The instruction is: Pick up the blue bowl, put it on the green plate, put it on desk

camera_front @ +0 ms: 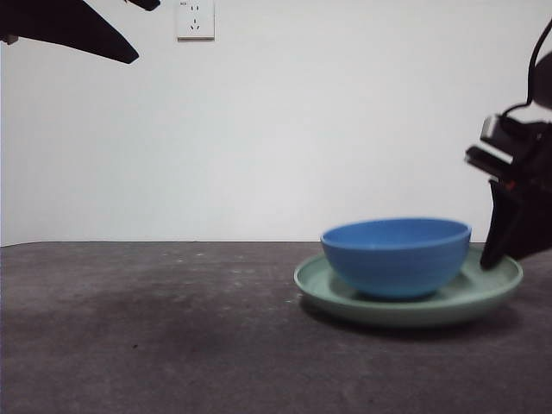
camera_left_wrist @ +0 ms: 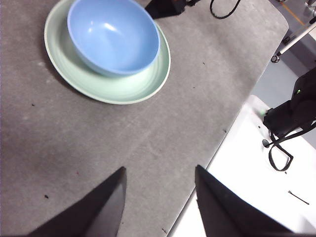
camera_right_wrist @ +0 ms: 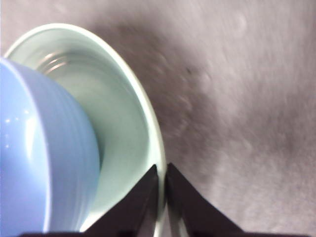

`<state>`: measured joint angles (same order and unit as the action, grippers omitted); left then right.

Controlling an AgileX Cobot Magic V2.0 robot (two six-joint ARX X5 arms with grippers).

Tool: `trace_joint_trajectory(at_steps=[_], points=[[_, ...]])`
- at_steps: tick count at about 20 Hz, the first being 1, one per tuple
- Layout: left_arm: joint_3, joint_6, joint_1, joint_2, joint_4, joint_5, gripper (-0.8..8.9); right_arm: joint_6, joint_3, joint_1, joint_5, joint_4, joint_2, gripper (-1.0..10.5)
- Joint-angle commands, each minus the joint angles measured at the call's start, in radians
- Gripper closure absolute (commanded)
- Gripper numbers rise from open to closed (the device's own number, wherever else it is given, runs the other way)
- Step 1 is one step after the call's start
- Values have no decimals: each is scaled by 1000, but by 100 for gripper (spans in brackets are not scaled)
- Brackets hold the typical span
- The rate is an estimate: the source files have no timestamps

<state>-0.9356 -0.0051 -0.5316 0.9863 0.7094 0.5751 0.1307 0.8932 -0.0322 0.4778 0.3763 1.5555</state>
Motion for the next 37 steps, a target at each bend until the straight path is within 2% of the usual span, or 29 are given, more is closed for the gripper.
trace_joint_trajectory(at_steps=[1, 7, 13, 20, 24, 29, 34, 35, 37], points=[[-9, 8, -6, 6, -4, 4, 592, 47, 15, -6, 28, -10, -31, 935], [-9, 8, -6, 6, -3, 4, 592, 107, 48, -74, 36, -11, -60, 935], [-9, 8, -6, 6, 3, 4, 592, 177, 152, -234, -50, -34, -47, 935], [-9, 8, -6, 6, 7, 4, 591, 230, 268, -356, -71, -76, 128, 935], [-9, 8, -6, 6, 10, 4, 591, 271, 269, -386, -71, -150, 236, 935], [-9, 5, -6, 6, 10, 3, 592, 274, 269, -391, -77, -164, 315, 935], [-9, 4, -6, 6, 10, 3, 591, 273, 269, -391, -87, -142, 315, 933], [-9, 4, -6, 6, 10, 3, 591, 273, 269, -391, -86, -134, 315, 912], [-9, 3, -6, 6, 10, 3, 591, 273, 269, -391, -87, -119, 315, 796]])
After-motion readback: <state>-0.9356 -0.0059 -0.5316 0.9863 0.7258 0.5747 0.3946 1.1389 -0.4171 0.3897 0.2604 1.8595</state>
